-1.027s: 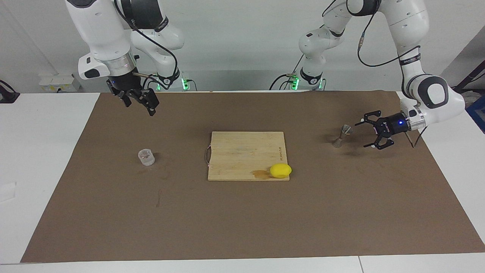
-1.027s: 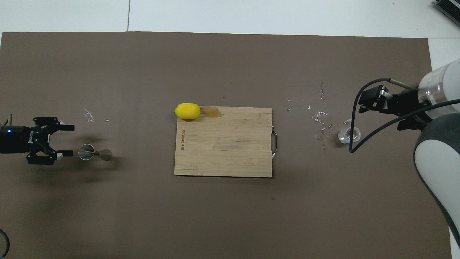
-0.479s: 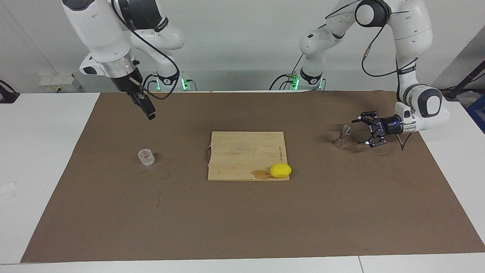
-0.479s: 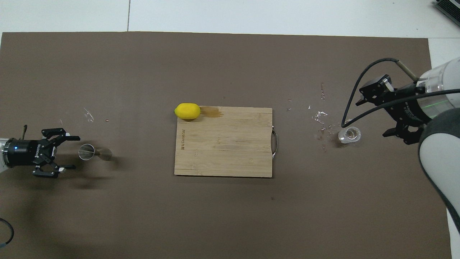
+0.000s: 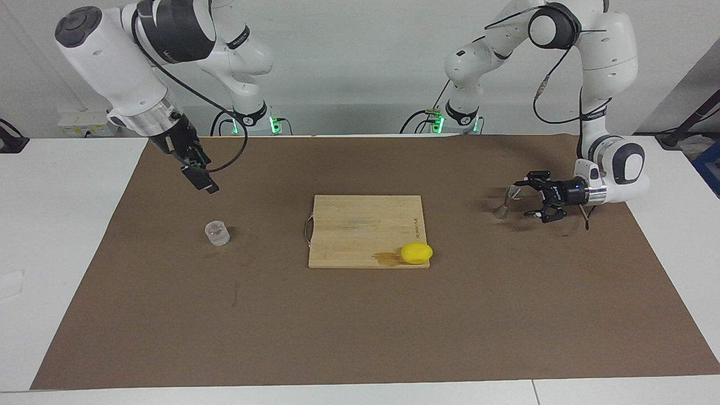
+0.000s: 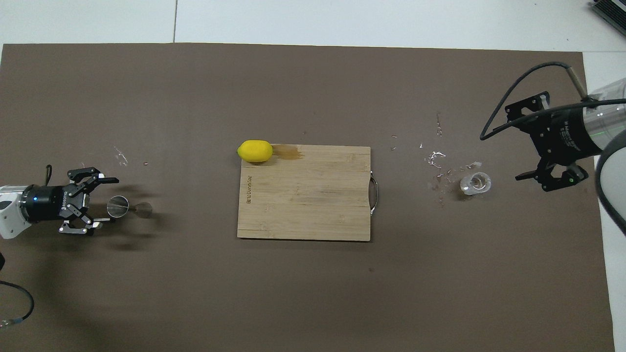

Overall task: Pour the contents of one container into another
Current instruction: 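Grasp the metal cup with the left gripper while the right gripper reaches the glass cup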

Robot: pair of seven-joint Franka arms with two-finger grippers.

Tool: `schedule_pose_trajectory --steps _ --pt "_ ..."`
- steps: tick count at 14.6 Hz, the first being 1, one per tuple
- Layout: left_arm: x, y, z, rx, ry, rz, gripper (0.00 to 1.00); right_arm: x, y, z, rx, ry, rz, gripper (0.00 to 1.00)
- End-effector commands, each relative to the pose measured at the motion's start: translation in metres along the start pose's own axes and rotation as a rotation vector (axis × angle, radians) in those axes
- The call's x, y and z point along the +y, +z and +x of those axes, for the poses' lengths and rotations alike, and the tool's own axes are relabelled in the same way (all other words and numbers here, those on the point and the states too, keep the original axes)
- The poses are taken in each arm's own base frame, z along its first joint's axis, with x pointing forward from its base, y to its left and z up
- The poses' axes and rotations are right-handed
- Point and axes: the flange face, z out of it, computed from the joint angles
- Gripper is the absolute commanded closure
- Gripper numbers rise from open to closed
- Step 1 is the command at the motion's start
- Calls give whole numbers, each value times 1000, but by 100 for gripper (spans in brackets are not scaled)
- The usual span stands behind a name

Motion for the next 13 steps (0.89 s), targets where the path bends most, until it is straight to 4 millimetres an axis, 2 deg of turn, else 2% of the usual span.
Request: schedule_pose_trajectory --steps 1,4,6,9,10,11,13 --pt "-1 17 -1 38 16 -25 0 9 14 26 -45 129 45 5" --pt "0 32 -1 49 12 -59 0 15 35 66 -98 211 39 5" --pt "0 34 -3 48 19 -58 0 16 54 85 -126 243 20 6" --pt "1 34 -5 47 14 -57 0 33 84 125 -150 300 37 7" --pt "1 35 -5 45 13 -57 3 41 99 136 -162 298 42 7" --pt "1 34 -5 44 13 -56 12 46 114 147 -179 301 45 7" --pt "1 34 -6 42 15 -54 33 47 136 159 -187 313 38 7"
